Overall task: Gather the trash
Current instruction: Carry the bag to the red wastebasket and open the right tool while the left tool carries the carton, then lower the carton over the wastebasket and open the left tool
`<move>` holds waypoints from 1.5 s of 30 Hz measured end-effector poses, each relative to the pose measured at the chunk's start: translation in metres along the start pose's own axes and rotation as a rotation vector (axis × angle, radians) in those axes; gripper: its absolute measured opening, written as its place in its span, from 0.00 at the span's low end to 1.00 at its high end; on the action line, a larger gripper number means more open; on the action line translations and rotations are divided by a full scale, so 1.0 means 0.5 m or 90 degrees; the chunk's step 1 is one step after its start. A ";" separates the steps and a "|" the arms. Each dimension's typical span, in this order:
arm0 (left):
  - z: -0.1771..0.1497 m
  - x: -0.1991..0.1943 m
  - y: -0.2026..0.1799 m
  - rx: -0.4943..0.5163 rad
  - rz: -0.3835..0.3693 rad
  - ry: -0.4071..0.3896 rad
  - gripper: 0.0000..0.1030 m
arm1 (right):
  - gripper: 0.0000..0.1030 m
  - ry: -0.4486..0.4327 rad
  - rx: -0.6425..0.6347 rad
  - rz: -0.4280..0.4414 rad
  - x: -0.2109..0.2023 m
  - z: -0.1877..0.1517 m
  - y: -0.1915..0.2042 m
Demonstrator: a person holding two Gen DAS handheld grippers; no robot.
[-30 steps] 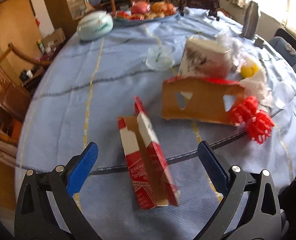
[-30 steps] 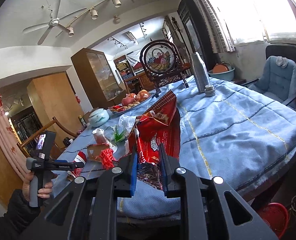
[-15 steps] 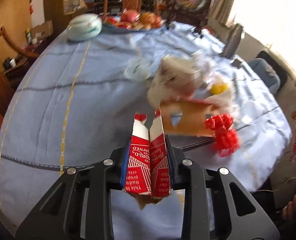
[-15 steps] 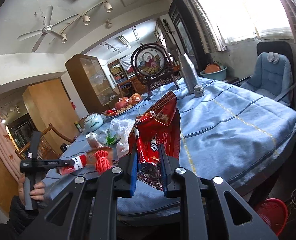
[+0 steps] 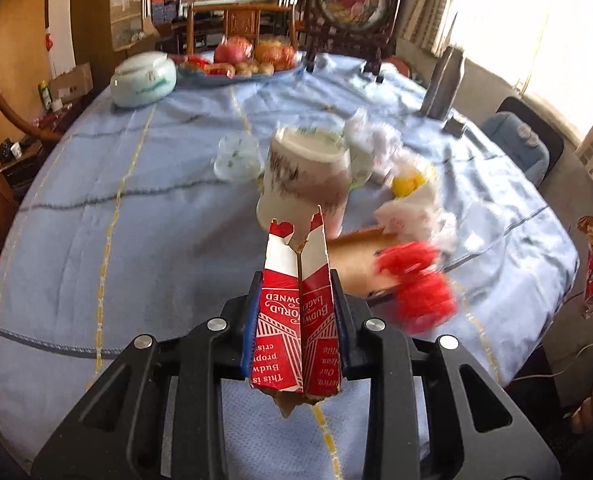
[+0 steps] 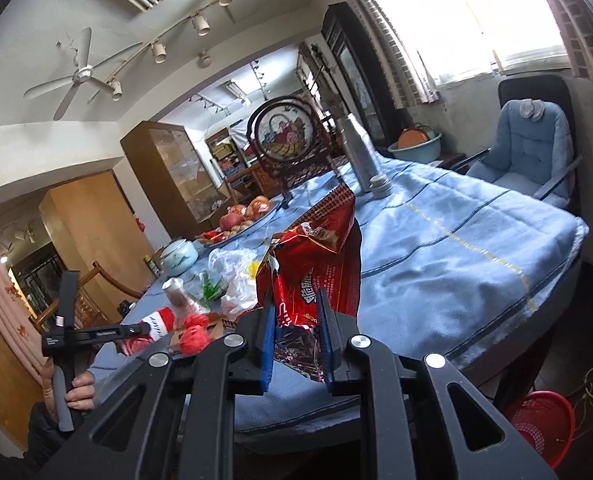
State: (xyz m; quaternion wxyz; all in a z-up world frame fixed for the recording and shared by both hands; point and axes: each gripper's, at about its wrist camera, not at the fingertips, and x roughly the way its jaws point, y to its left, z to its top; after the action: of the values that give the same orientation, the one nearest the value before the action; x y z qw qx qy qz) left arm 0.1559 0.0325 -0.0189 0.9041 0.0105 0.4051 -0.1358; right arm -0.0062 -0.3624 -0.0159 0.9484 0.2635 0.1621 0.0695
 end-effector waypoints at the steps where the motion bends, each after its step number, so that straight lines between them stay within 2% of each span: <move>1: 0.004 -0.009 -0.005 0.003 -0.002 -0.009 0.30 | 0.19 -0.006 0.002 -0.007 -0.007 0.002 -0.005; 4: 0.024 -0.036 -0.031 0.014 -0.020 -0.034 0.30 | 0.19 -0.017 0.009 -0.027 -0.029 0.006 -0.026; 7: 0.041 -0.053 -0.077 0.037 -0.056 -0.047 0.30 | 0.19 -0.024 0.007 -0.073 -0.060 0.008 -0.055; 11: 0.043 -0.065 -0.183 0.101 -0.129 -0.056 0.30 | 0.19 -0.033 0.022 -0.167 -0.124 0.000 -0.115; 14: 0.032 -0.056 -0.278 0.153 -0.196 -0.042 0.30 | 0.19 -0.024 0.056 -0.250 -0.166 -0.020 -0.184; 19: -0.007 -0.019 -0.418 0.218 -0.275 0.008 0.30 | 0.19 0.084 0.132 -0.362 -0.138 -0.102 -0.327; 23: -0.048 0.011 -0.503 0.262 -0.308 0.050 0.30 | 0.22 0.219 0.174 -0.419 -0.036 -0.201 -0.455; 24: -0.057 0.018 -0.522 0.274 -0.312 0.059 0.30 | 0.29 0.247 0.180 -0.433 -0.013 -0.227 -0.482; 25: -0.068 0.026 -0.547 0.290 -0.317 0.071 0.30 | 0.42 0.266 0.191 -0.448 0.003 -0.250 -0.507; 26: -0.077 0.033 -0.568 0.301 -0.321 0.081 0.30 | 0.46 0.269 0.210 -0.458 0.008 -0.269 -0.527; 28: -0.097 0.044 -0.608 0.324 -0.325 0.099 0.30 | 0.46 0.247 0.261 -0.432 -0.002 -0.286 -0.544; 30: -0.115 0.053 -0.641 0.345 -0.331 0.117 0.30 | 0.46 0.207 0.288 -0.401 -0.023 -0.274 -0.547; 32: -0.132 0.061 -0.676 0.364 -0.343 0.132 0.30 | 0.46 0.145 0.279 -0.419 -0.062 -0.246 -0.534; 34: -0.160 0.072 -0.723 0.388 -0.355 0.143 0.30 | 0.57 0.085 0.277 -0.445 -0.100 -0.224 -0.530; 37: -0.198 0.095 -0.780 0.418 -0.364 0.158 0.30 | 0.65 0.006 0.271 -0.493 -0.157 -0.213 -0.517; 42: -0.277 0.185 -0.892 0.457 -0.381 0.227 0.32 | 0.65 -0.051 0.283 -0.515 -0.215 -0.214 -0.523; 45: -0.316 0.243 -0.947 0.478 -0.376 0.256 0.33 | 0.66 -0.057 0.295 -0.518 -0.229 -0.213 -0.533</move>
State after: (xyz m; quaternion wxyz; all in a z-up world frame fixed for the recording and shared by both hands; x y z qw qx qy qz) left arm -0.0024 -0.4317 -0.1713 0.6655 0.2452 0.4799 -0.5164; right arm -0.1379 -0.5633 -0.2102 0.8208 0.3860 0.2222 -0.3576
